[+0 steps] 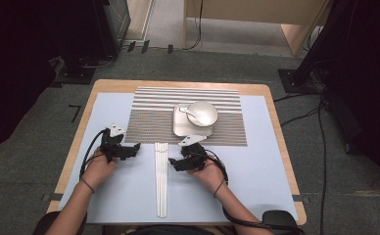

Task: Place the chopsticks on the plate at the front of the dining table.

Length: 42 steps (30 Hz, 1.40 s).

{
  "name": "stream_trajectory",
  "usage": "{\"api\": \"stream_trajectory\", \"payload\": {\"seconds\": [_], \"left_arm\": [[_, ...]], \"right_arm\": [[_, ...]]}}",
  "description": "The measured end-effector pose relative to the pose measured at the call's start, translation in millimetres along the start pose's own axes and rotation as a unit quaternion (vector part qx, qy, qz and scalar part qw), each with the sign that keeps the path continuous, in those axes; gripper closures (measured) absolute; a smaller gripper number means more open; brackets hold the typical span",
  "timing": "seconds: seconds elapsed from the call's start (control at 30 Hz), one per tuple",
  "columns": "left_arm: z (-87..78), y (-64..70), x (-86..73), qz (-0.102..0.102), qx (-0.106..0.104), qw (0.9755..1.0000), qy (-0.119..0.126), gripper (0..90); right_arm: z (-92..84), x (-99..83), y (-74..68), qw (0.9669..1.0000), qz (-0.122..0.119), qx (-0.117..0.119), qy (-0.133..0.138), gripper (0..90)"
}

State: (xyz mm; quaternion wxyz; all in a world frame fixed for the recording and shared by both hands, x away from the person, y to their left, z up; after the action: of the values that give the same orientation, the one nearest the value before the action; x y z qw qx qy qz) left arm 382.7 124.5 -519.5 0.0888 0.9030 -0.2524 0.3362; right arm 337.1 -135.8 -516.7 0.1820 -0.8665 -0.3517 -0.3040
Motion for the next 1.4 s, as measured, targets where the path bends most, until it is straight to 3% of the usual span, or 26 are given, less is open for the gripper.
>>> {"api": "stream_trajectory", "payload": {"seconds": [0.7,1.4], "left_arm": [[-0.1,0.2,-0.1,0.001,0.001,1.0000,0.001,10.0],[0.0,-0.3,0.0,-0.001,-0.002,1.0000,-0.001,10.0]], "right_arm": [[7.1,8.5,-15.8,0.9999,-0.004,0.010,0.001,27.5],[6.8,6.2,-14.4,0.9999,-0.012,-0.006,-0.005,31.1]]}}
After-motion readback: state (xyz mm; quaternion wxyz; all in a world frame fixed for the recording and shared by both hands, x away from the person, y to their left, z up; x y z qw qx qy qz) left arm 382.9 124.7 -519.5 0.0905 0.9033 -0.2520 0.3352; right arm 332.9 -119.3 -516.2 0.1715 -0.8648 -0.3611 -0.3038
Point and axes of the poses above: each handheld gripper's, and its own axes: z roughly forward along the jaws, x roughly out of its top, y roughly to its right, the point moved 3 cm from there along z, roughly forward along the jaws, and after that the axes turned 6 degrees about -y, right-handed, at the moved point
